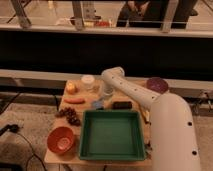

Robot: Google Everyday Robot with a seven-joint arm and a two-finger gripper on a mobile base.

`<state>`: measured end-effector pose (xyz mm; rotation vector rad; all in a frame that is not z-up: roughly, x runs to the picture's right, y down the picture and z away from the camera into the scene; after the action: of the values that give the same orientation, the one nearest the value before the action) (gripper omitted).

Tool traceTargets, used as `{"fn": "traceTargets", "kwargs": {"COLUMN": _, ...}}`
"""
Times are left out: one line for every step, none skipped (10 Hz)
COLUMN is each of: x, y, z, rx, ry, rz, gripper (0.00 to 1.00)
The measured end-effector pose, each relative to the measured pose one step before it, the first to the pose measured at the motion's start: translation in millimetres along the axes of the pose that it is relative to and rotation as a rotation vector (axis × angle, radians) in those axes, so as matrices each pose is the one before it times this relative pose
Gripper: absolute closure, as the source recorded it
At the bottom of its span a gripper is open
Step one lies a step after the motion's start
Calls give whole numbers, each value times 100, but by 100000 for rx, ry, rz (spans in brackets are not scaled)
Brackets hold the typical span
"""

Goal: Wipe table surface with sponge

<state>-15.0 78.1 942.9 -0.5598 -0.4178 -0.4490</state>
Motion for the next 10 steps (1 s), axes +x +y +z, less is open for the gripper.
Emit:
{"fn": "traceTargets", "kwargs": {"x": 778, "y": 316, "z": 118, "rx": -517, "ry": 2614, "rz": -91, "gripper": 100}}
{"fn": "traceTargets", "kwargs": {"x": 764, "y": 180, "z": 168, "rx": -452, "ry": 2470, "rz": -211, "gripper": 100}}
{"fn": "traceTargets", "kwargs": {"x": 516, "y": -199, "z": 116, "rx": -189, "ry": 2246, "rz": -656, "gripper": 100}}
{"fn": "traceTargets", "kwargs": {"x": 301, "y": -380, "z": 92, "rx": 19, "ry": 1690, "rz": -610, "gripper": 100}}
{"fn": "traceTargets", "kwargs": {"x": 268, "y": -343, "z": 74, "rx": 60, "ry": 1375, "rz": -413, "gripper": 100}}
{"fn": "traceTargets", "kwargs": {"x": 298, "y": -414, "z": 17, "rx": 179, "ry": 1361, "rz": -377, "gripper": 100}}
{"fn": "traceTargets", "kwargs": {"x": 220, "y": -384, "z": 0, "rx": 193, "ry": 957, "rz": -509, "gripper": 100}}
{"fn": "traceTargets", "kwargs": {"x": -6, "y": -422, "z": 63, "rx": 100, "ry": 570, "rz": -780, "gripper": 100}}
{"fn": "traceTargets", "kwargs": {"x": -275, "y": -605, "z": 54, "rx": 324, "ry": 207, "rz": -1034, "gripper": 100}}
{"fn": "traceTargets", "kwargs": {"x": -382, "y": -609, "z": 86, "rx": 226, "ry": 177, "rz": -1079, "gripper": 100}}
